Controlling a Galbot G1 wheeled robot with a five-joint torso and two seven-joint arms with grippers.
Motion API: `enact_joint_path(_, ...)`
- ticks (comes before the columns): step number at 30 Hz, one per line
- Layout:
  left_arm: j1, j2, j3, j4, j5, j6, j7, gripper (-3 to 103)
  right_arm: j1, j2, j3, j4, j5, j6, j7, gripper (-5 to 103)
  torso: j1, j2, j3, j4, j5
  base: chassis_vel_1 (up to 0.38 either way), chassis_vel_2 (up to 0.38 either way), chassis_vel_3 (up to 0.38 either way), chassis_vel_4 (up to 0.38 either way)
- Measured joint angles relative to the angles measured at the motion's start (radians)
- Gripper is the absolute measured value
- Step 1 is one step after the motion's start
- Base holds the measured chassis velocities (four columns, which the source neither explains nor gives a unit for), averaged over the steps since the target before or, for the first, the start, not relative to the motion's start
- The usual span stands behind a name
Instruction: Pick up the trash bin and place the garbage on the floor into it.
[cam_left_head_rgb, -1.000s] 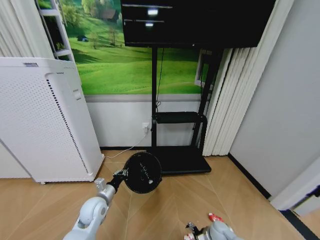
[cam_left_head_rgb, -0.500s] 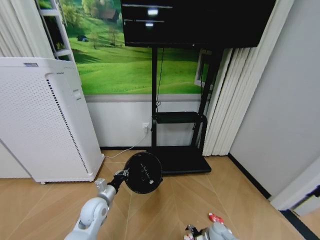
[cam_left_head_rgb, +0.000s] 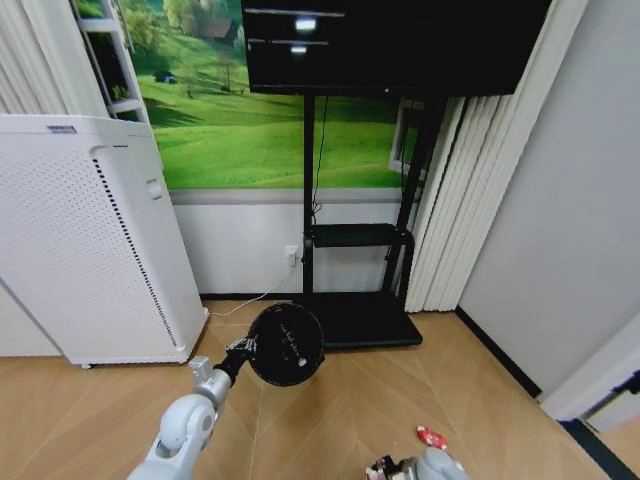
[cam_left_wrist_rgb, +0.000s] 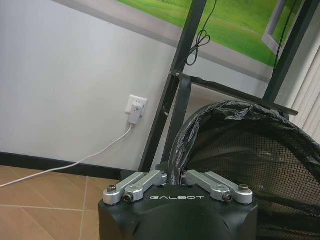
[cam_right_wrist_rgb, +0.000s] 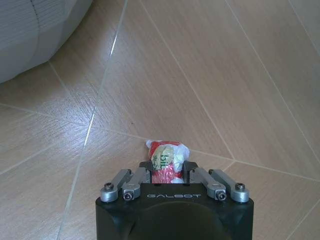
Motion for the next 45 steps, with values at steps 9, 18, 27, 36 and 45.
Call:
enact_joint_path(9,-0.006,0.005,0.011,0.002,0.000,0.000,-0.001,4,-0.026,-0.030,0.099,0.070,0.139,0.005,0.027,29,0.000,0.000,0.000,0.0001,0.0001,0.000,0.000,0.000,0.000)
enact_joint_path(18,-0.026,0.022,0.010,0.016,-0.015,0.000,-0.006,4,-0.047,-0.060,0.330,0.134,0.481,-0.065,0.147,29,0.000,0.000,0.000,-0.0002,0.0001,0.000,0.000,0.000,0.000)
enact_joint_path(27,-0.028,0.048,-0.010,0.032,-0.048,-0.003,-0.011,4,-0.055,-0.009,0.499,0.101,0.714,-0.103,0.340,29,0.000,0.000,0.000,-0.0002,0.0002,0.000,0.000,0.000,0.000)
enact_joint_path(36,-0.062,0.066,0.014,0.080,-0.078,-0.003,-0.013,4,-0.117,0.016,0.578,0.426,1.102,-0.215,0.379,29,0.000,0.000,0.000,0.0002,-0.0002,0.000,0.000,0.000,0.000)
enact_joint_path(45,-0.094,0.088,0.058,0.135,-0.070,-0.003,-0.014,4,-0.149,-0.046,0.529,0.666,1.240,-0.186,0.396,29,0.000,0.000,0.000,0.0001,0.0000,0.000,0.000,0.000,0.000)
